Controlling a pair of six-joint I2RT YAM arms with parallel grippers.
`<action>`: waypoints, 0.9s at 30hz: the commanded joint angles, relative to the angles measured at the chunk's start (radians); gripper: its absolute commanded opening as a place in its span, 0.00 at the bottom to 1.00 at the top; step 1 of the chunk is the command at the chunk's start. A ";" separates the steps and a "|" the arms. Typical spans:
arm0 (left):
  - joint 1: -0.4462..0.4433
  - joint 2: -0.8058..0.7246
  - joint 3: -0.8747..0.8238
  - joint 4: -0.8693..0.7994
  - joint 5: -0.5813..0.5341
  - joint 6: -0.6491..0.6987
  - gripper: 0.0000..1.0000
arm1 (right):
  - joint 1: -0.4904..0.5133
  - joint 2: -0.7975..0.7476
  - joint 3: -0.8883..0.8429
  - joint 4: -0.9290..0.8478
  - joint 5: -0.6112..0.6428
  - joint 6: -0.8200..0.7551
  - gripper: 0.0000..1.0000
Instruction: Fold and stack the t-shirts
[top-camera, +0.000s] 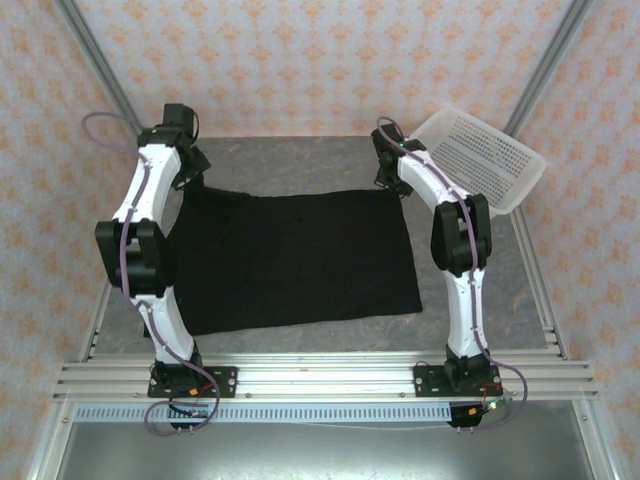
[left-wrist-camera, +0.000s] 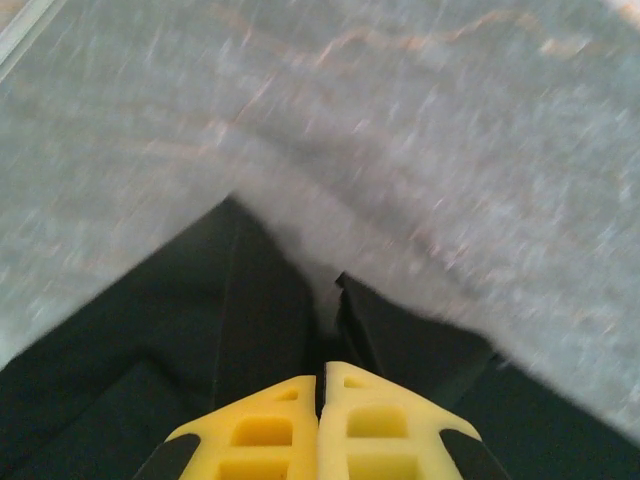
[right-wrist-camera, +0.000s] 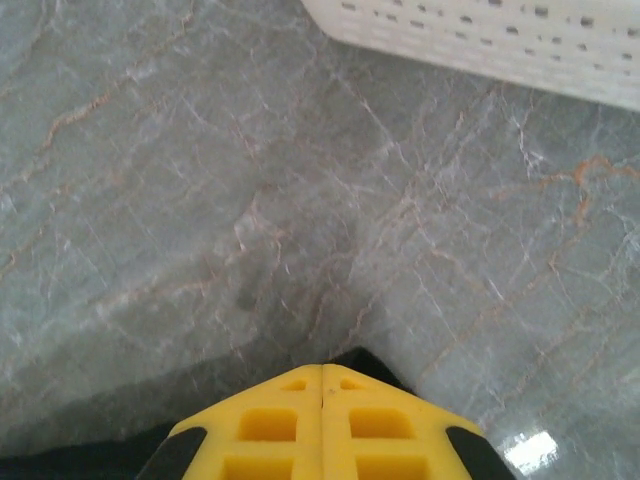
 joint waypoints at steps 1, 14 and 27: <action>0.034 -0.145 -0.140 0.014 0.023 -0.018 0.00 | -0.005 -0.105 -0.069 0.009 -0.035 -0.012 0.00; 0.074 -0.539 -0.541 -0.046 -0.133 -0.056 0.00 | -0.003 -0.359 -0.481 0.059 -0.096 0.032 0.00; 0.073 -0.910 -0.942 -0.127 -0.225 -0.324 0.00 | -0.003 -0.408 -0.667 0.061 -0.082 0.030 0.00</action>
